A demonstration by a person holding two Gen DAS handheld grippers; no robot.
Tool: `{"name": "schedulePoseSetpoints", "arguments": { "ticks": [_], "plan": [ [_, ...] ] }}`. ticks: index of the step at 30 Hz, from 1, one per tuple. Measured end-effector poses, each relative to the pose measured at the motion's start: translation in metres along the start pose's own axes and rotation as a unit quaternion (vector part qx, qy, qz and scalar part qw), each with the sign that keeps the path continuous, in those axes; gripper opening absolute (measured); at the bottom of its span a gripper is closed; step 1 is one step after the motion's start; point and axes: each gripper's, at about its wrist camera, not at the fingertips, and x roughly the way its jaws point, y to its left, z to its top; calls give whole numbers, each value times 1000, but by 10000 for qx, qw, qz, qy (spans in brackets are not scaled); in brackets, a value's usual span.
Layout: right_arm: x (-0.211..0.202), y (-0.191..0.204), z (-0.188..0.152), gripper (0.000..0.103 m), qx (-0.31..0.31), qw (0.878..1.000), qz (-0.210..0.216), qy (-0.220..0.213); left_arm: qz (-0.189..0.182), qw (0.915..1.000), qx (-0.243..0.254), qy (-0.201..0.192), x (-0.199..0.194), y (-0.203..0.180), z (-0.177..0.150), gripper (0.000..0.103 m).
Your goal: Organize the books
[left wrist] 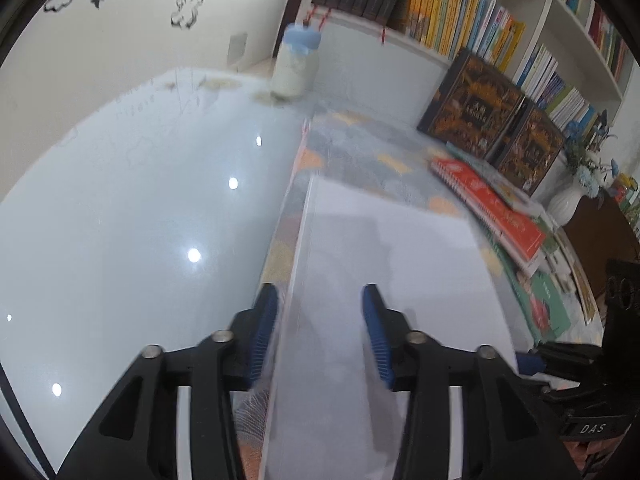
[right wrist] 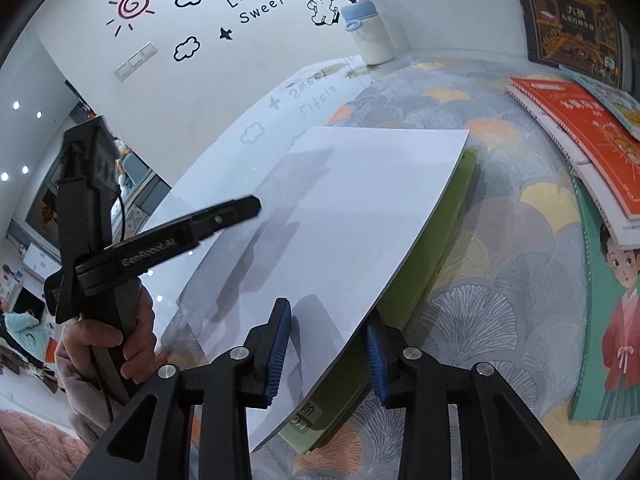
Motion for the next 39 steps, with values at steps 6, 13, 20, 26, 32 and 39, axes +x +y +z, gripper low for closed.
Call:
{"name": "schedulePoseSetpoints", "arguments": {
  "ticks": [6,13,20,26,32,39],
  "plan": [
    [-31,-22,-8,56,394,9983,-253,-343,82,9989,-220,-402,-18,-2,7,90],
    [-103,-94,-36,62,1043,9779,-1378,-1175,-231,9988,-86,-414,-23,-62,16,101],
    [-153,-158,-61,63,906,9238,-3376,-1560,-494,9984,161,237,27,-170,9,102],
    [-177,-200,-66,63,1714,9157,-3258,-1609,-158,9970,752,44,74,-258,-17,102],
    [-167,-190,-67,65,1707,9246,-3040,-1535,346,9878,1392,611,110,-281,-39,103],
    [-161,-207,-71,80,2014,9196,-3012,-1518,212,9895,1271,657,108,-274,-39,103]
  ]
}}
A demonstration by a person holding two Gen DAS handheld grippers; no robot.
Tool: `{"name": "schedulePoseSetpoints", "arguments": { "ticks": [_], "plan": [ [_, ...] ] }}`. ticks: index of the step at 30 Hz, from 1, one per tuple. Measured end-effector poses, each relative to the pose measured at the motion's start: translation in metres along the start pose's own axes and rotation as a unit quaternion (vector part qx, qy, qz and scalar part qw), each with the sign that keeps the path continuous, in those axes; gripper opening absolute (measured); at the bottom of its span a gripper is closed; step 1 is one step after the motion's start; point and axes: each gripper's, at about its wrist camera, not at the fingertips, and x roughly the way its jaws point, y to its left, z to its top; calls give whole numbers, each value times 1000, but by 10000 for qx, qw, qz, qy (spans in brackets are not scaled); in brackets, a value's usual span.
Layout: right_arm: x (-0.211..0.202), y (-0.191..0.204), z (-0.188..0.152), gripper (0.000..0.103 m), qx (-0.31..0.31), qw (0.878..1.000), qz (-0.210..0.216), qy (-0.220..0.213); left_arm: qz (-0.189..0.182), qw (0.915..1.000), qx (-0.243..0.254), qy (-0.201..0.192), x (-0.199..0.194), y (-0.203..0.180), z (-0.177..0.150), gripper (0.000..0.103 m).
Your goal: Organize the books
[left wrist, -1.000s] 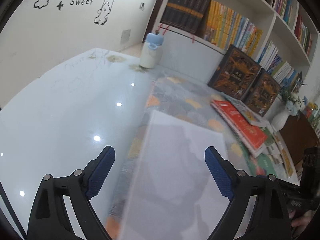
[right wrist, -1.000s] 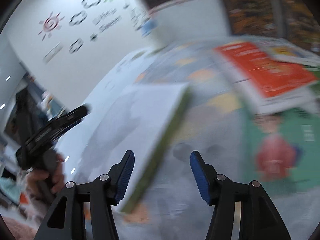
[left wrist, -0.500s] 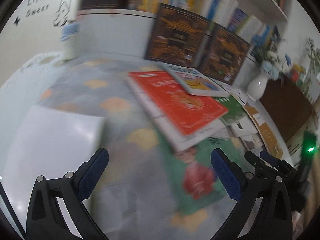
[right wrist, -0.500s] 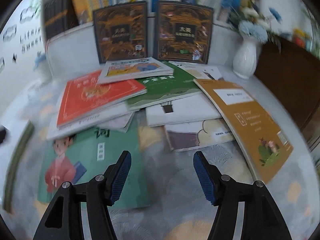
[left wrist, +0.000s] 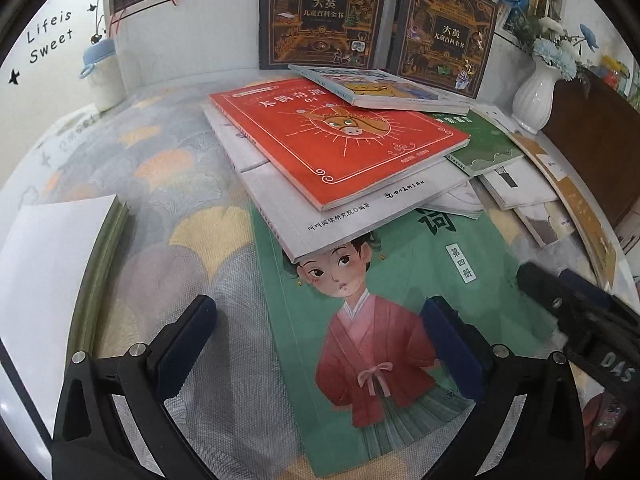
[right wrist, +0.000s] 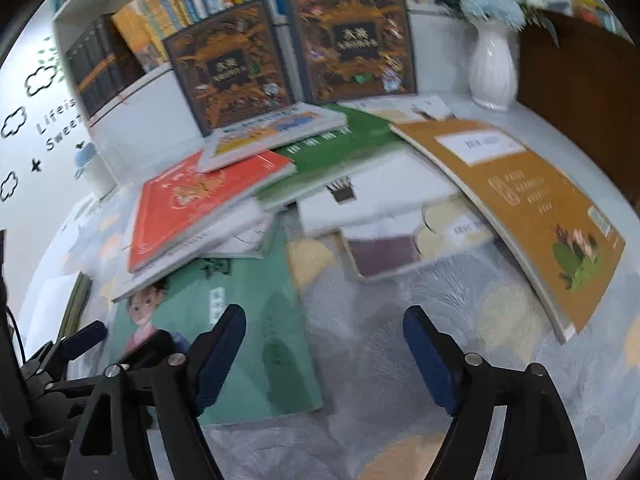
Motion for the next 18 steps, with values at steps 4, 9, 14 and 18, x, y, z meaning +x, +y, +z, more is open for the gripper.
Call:
{"name": "schedulePoseSetpoints", "arguments": {
  "ticks": [4,9,14,18],
  "plan": [
    [2,5,-4,80,-214,9996,-173,54,-19,10000,-16,-2,0,0,0,103],
    [6,6,-5,82,-284,9993,-243,74,-37,10000,-28,-3,2,1,1,103],
    [7,5,-5,82,-275,9993,-226,70,-44,10000,-25,-4,3,1,1,103],
    [7,6,-5,82,-281,9993,-237,59,-47,10000,-25,-4,3,2,1,103]
  ]
}}
